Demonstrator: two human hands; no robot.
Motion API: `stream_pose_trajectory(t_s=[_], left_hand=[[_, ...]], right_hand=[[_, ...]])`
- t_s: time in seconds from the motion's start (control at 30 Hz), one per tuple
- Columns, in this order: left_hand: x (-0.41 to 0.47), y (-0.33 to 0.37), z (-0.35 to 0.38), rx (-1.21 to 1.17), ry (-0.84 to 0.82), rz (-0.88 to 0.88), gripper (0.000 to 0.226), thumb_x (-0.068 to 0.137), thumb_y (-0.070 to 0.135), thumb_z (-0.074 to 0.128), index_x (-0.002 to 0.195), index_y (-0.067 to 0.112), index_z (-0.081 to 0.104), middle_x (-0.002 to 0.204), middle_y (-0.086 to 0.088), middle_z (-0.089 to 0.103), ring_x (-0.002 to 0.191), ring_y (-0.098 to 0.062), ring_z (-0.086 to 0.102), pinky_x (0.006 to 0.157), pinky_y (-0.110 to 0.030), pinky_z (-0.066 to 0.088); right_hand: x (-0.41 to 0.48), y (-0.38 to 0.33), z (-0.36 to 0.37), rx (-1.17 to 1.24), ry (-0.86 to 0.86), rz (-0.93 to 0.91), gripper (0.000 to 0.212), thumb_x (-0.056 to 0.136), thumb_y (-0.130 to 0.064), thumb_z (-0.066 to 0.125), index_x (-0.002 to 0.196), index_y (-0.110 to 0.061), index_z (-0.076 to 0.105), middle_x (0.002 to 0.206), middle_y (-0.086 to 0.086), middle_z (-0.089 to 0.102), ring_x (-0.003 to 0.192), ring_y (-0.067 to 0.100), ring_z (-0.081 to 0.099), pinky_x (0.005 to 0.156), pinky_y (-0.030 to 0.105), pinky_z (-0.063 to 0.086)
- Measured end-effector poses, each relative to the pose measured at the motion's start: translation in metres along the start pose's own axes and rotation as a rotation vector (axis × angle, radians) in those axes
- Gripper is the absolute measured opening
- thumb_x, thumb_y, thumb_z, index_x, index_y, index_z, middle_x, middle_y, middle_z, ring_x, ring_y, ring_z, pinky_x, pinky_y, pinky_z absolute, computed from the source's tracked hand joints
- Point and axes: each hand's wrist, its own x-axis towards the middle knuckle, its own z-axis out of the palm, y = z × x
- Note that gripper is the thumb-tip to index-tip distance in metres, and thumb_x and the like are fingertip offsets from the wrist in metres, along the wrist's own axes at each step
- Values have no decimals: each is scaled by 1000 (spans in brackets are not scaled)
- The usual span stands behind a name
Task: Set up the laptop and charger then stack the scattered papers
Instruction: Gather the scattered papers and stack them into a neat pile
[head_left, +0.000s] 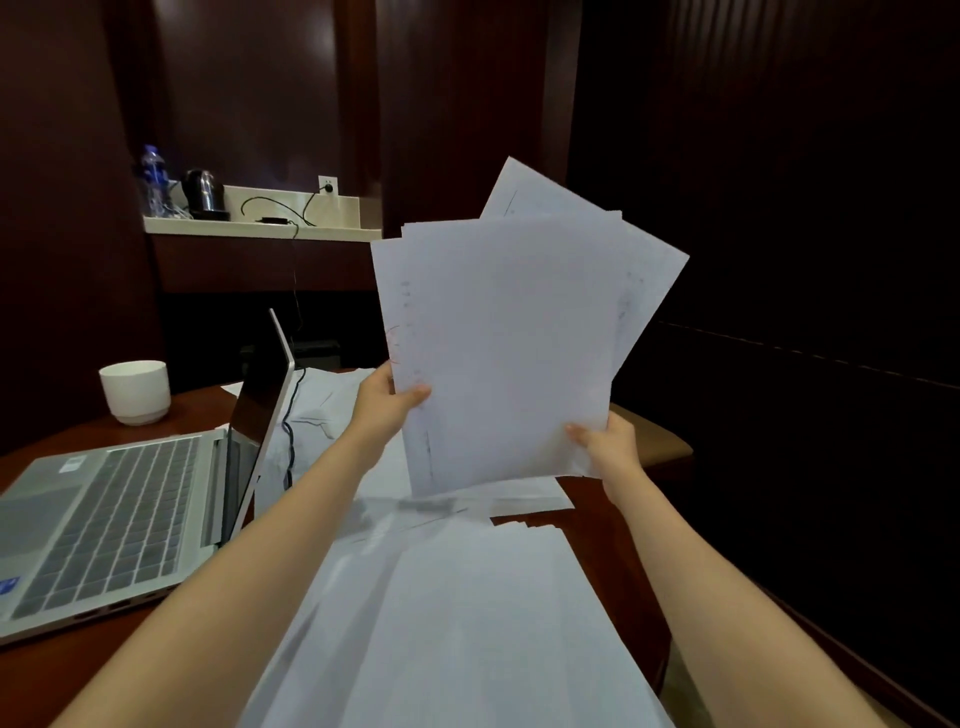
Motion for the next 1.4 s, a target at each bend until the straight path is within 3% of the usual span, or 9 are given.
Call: stream_pose_trajectory(t_s=[0.17, 0.3, 0.43, 0.67, 0.9, 1.07, 1.2, 1.33, 1.4], left_hand=[[1, 17, 1, 34, 2, 116, 43, 84, 10, 66, 124, 6, 51, 111, -2, 59, 101, -16, 57, 81, -19, 44], [-1, 31, 8, 66, -20, 243, 38, 86, 8, 64, 122, 2, 52, 96, 5, 60, 85, -3, 57, 63, -2, 46], [3, 40, 8, 52, -4, 266, 40, 86, 12, 65, 123, 5, 52, 108, 0, 59, 98, -14, 56, 78, -16, 46], [1, 29, 8, -26, 135, 78, 66, 81, 25, 70, 135, 10, 34, 118, 2, 49, 104, -13, 51, 87, -26, 42], [-1, 26, 11, -83, 87, 45, 43, 83, 13, 68, 123, 6, 55, 108, -1, 59, 100, -17, 56, 85, -28, 43], [2, 27, 12, -224, 205, -38, 35, 86, 10, 65, 119, 2, 57, 108, -8, 61, 97, -24, 59, 86, -36, 47], [6, 22, 8, -414, 264, -109, 37, 86, 10, 65, 121, 3, 56, 113, -10, 62, 110, -29, 59, 94, -40, 48], [9, 19, 7, -527, 295, -188, 46, 83, 16, 69, 124, 6, 52, 126, -8, 59, 117, -27, 56, 102, -45, 43], [10, 18, 9, -547, 284, -216, 54, 81, 20, 72, 128, 7, 49, 129, -5, 57, 121, -26, 52, 104, -48, 40]], right_hand=[[-2, -21, 11, 123, -37, -70, 41, 86, -15, 66, 124, -7, 54, 121, 10, 61, 105, 23, 58, 93, 35, 46], [-6, -34, 19, 144, -142, -227, 41, 93, -19, 56, 131, -7, 47, 119, 8, 58, 106, 24, 57, 88, 36, 50], [-2, -43, 20, 142, -65, -231, 33, 95, -18, 54, 124, -3, 49, 110, 7, 57, 101, 24, 55, 78, 32, 49], [-4, -33, 26, 150, -30, -150, 44, 93, -25, 57, 131, -11, 40, 117, 3, 54, 104, 20, 56, 82, 30, 48], [-7, -42, 37, 110, -57, -175, 39, 99, -19, 45, 136, -10, 38, 123, 5, 52, 107, 19, 52, 83, 28, 40], [-6, -31, 35, 39, -45, -147, 45, 91, -13, 57, 132, -9, 39, 130, 12, 52, 116, 28, 53, 92, 35, 46], [-7, -15, 25, -20, 18, -58, 57, 88, -19, 64, 136, -10, 33, 135, 12, 45, 120, 27, 47, 92, 30, 40], [-4, -5, 19, 148, 66, 127, 72, 83, -23, 70, 141, -12, 29, 139, 10, 42, 125, 29, 44, 104, 40, 36], [-5, -2, 17, 284, -21, 229, 66, 83, -23, 70, 137, -11, 36, 134, 11, 49, 122, 30, 49, 103, 45, 40]])
